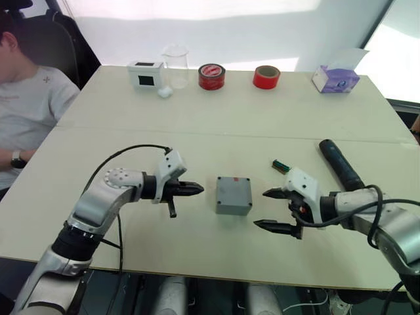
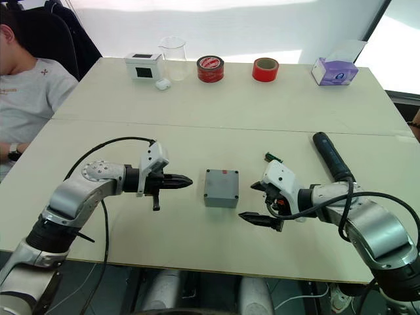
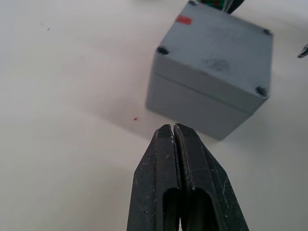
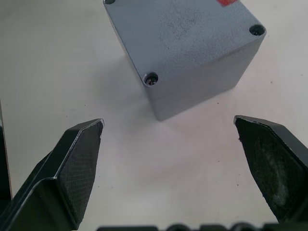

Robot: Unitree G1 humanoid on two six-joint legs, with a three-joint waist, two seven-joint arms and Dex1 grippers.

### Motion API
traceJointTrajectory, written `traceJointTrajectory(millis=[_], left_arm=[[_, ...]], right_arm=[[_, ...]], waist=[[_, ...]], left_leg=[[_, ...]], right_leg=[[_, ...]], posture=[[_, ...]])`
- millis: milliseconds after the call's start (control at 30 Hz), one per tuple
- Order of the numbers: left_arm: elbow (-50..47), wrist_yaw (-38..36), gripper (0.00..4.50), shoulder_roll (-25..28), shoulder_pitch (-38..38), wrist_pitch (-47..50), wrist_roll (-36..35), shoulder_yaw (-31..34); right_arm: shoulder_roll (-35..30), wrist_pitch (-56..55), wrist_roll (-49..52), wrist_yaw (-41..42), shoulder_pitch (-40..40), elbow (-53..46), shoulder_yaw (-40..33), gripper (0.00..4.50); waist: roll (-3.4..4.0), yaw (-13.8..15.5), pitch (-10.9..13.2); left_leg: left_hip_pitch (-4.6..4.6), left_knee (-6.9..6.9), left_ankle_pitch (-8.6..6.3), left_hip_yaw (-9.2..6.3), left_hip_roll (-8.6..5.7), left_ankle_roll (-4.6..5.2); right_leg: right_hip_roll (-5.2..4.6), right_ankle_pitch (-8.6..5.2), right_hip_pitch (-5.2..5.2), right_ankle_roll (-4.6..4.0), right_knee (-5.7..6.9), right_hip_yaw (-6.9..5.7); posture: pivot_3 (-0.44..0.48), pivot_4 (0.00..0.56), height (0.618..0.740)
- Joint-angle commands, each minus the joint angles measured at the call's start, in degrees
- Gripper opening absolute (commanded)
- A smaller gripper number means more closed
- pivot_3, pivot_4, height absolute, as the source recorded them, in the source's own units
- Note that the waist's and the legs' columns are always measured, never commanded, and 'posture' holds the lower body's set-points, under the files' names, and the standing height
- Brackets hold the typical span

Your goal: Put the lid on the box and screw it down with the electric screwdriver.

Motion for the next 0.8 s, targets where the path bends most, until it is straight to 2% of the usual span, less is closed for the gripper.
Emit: traceJointTrajectory(millis=[33, 300, 800], left_arm=[[-0.63, -1.06, 0.00, -0.27, -1.13, -1.54, 1.02, -0.98], [0.82, -1.31, 0.00, -2.88, -1.36, -4.23, 4.13, -4.37], [8.48, -1.18, 0.00, -9.94, -6.51, -9.29, 7.48, -5.78]], right_arm=[[0.31, 1.27, 2.62, -0.24, 0.22, -1.55, -1.63, 4.45], [2.01, 2.66, 3.40, -2.82, -0.22, -4.10, 2.37, 4.45], [4.94, 7.32, 9.49, -6.21, 0.29, -8.82, 1.87, 4.45]], waist=[[-0.01, 0.04, 0.00], [-0.02, -0.04, 0.00], [-0.04, 0.08, -0.01]], left_leg=[[0.00, 0.00, 0.00, 0.00, 0.00, 0.00], [0.00, 0.01, -0.01, -0.01, 0.01, 0.01], [-0.04, 0.26, -0.19, -0.03, 0.02, 0.32]], right_leg=[[0.00, 0.00, 0.00, 0.00, 0.00, 0.00], [0.00, 0.00, 0.01, 0.00, 0.00, 0.00], [-0.01, 0.00, 0.07, 0.00, 0.07, -0.01]], posture=[[0.000, 0.150, 0.715], [0.000, 0.150, 0.715], [0.000, 0.150, 0.715]])
